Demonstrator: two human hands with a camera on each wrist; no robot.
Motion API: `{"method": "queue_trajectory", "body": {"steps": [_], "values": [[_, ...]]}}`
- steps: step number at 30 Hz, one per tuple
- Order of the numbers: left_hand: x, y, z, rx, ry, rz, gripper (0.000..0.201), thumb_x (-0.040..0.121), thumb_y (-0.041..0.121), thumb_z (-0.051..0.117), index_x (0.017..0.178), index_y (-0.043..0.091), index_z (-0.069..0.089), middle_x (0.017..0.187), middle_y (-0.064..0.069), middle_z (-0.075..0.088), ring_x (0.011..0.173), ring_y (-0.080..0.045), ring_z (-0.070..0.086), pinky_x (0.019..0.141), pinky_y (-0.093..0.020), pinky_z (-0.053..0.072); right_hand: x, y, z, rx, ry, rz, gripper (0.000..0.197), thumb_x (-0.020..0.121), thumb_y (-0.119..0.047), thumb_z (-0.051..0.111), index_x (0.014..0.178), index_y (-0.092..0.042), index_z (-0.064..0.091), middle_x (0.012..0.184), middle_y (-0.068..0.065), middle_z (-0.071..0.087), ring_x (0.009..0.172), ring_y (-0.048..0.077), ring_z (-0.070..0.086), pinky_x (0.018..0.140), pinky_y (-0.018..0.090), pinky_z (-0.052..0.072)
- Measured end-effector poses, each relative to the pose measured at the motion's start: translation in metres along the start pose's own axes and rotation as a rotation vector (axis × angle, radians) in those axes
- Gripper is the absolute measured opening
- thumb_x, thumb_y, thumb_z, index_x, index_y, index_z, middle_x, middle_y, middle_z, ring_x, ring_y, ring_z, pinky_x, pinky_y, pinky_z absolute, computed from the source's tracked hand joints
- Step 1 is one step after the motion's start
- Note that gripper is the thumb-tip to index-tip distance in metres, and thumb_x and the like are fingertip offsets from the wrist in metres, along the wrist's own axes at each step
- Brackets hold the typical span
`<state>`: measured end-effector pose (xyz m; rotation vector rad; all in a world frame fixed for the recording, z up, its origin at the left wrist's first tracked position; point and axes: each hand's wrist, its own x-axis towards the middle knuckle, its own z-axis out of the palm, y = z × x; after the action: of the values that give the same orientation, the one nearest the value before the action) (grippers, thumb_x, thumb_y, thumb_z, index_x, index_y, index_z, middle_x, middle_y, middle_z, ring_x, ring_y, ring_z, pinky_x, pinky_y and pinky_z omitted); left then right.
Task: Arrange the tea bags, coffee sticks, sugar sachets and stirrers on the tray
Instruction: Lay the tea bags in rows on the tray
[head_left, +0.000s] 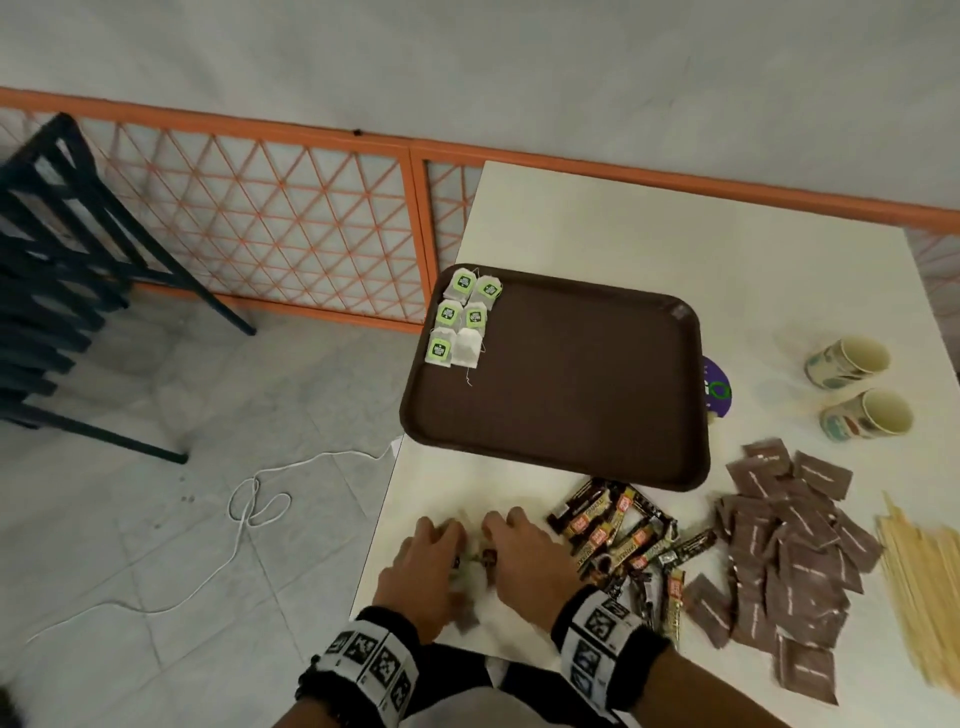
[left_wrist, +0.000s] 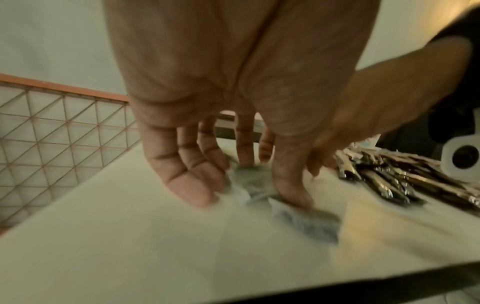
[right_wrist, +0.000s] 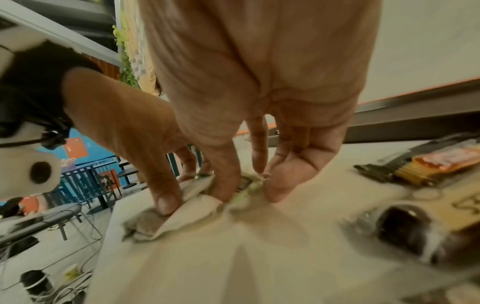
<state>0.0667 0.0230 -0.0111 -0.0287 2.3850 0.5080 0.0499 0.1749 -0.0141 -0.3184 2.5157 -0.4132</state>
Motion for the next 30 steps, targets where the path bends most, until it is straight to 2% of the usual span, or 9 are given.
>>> {"method": "queue_trajectory", "body": {"steps": [5, 7, 10, 12, 15, 18, 20, 24, 30], "values": [[0.003, 0.006, 0.008, -0.128, 0.182, -0.036, 0.047, 0.081, 0.031, 0.067, 0.124, 0.032, 0.048, 0.116, 0.0, 0.045, 0.105, -0.033, 0.058, 0.085, -0.043, 0.051, 0.011, 0.013, -0.006, 0.224, 0.034, 0.103, 0.012, 0.086, -0.018, 0.059, 0.097, -0.02, 0.059, 0.109, 0.006, 0.063, 0.106, 0.028, 0.059, 0.081, 0.036, 0.05], [0.005, 0.005, 0.005, -0.243, 0.25, -0.028, 0.043, 0.078, 0.032, 0.072, 0.116, 0.029, 0.054, 0.109, 0.001, 0.052, 0.099, -0.029, 0.06, 0.084, -0.041, 0.052, 0.014, 0.02, -0.018, 0.316, 0.082, 0.122, 0.011, 0.082, -0.025, 0.069, 0.09, -0.018, 0.065, 0.103, 0.003, 0.066, 0.102, 0.024, 0.06, 0.079, 0.029, 0.048], [0.005, 0.003, -0.002, -0.43, 0.317, 0.015, 0.032, 0.079, 0.027, 0.076, 0.106, 0.022, 0.06, 0.098, 0.003, 0.064, 0.082, -0.02, 0.063, 0.074, -0.028, 0.05, 0.005, 0.029, -0.047, 0.522, 0.12, 0.105, 0.019, 0.077, -0.027, 0.08, 0.084, -0.019, 0.064, 0.089, -0.005, 0.064, 0.084, 0.013, 0.061, 0.071, 0.022, 0.043], [0.0, 0.003, -0.009, -0.543, 0.302, 0.006, 0.02, 0.084, 0.024, 0.071, 0.101, 0.022, 0.061, 0.091, 0.005, 0.067, 0.073, -0.016, 0.064, 0.071, -0.026, 0.052, -0.006, 0.033, -0.069, 0.675, 0.105, 0.088, 0.021, 0.078, -0.023, 0.081, 0.086, -0.013, 0.064, 0.082, 0.001, 0.068, 0.072, 0.014, 0.061, 0.065, 0.024, 0.046], [-0.005, 0.005, -0.016, -0.714, 0.271, -0.017, 0.007, 0.09, 0.014, 0.059, 0.096, 0.018, 0.061, 0.088, -0.004, 0.066, 0.078, -0.03, 0.068, 0.072, -0.042, 0.061, -0.025, 0.032, -0.102, 0.759, 0.073, -0.052, 0.019, 0.084, -0.022, 0.075, 0.089, -0.007, 0.064, 0.079, 0.013, 0.073, 0.066, 0.014, 0.061, 0.064, 0.03, 0.049], [-0.006, 0.008, -0.02, -0.8, 0.249, -0.033, 0.012, 0.092, 0.009, 0.054, 0.094, 0.02, 0.06, 0.087, -0.006, 0.063, 0.077, -0.024, 0.063, 0.062, -0.032, 0.06, -0.044, 0.026, -0.132, 0.772, 0.119, -0.192, 0.019, 0.093, -0.025, 0.065, 0.092, -0.006, 0.067, 0.075, 0.006, 0.071, 0.065, 0.009, 0.064, 0.062, 0.025, 0.049], [-0.005, 0.011, -0.024, -0.925, 0.207, -0.036, 0.015, 0.092, 0.006, 0.053, 0.1, 0.016, 0.062, 0.09, -0.009, 0.061, 0.078, -0.02, 0.063, 0.062, -0.03, 0.058, -0.055, 0.022, -0.152, 0.84, 0.156, -0.237, 0.019, 0.095, -0.024, 0.062, 0.093, -0.006, 0.069, 0.073, 0.004, 0.069, 0.065, 0.008, 0.062, 0.061, 0.023, 0.048], [-0.003, 0.023, -0.041, -1.297, 0.128, -0.066, 0.023, 0.089, -0.005, 0.045, 0.089, 0.009, 0.063, 0.083, -0.01, 0.056, 0.074, -0.022, 0.063, 0.072, -0.039, 0.06, -0.065, 0.017, -0.189, 0.937, 0.165, -0.283, 0.023, 0.092, -0.031, 0.063, 0.095, -0.01, 0.07, 0.08, 0.007, 0.07, 0.074, 0.014, 0.064, 0.064, 0.024, 0.051], [0.002, 0.043, -0.09, -1.668, -0.048, 0.086, 0.047, 0.086, -0.016, 0.034, 0.116, 0.008, 0.061, 0.096, -0.013, 0.063, 0.081, -0.027, 0.071, 0.069, -0.039, 0.059, -0.035, 0.015, -0.195, 0.961, 0.117, -0.169, 0.021, 0.096, -0.022, 0.06, 0.093, -0.003, 0.068, 0.078, 0.005, 0.066, 0.071, 0.015, 0.063, 0.063, 0.025, 0.049]]}}
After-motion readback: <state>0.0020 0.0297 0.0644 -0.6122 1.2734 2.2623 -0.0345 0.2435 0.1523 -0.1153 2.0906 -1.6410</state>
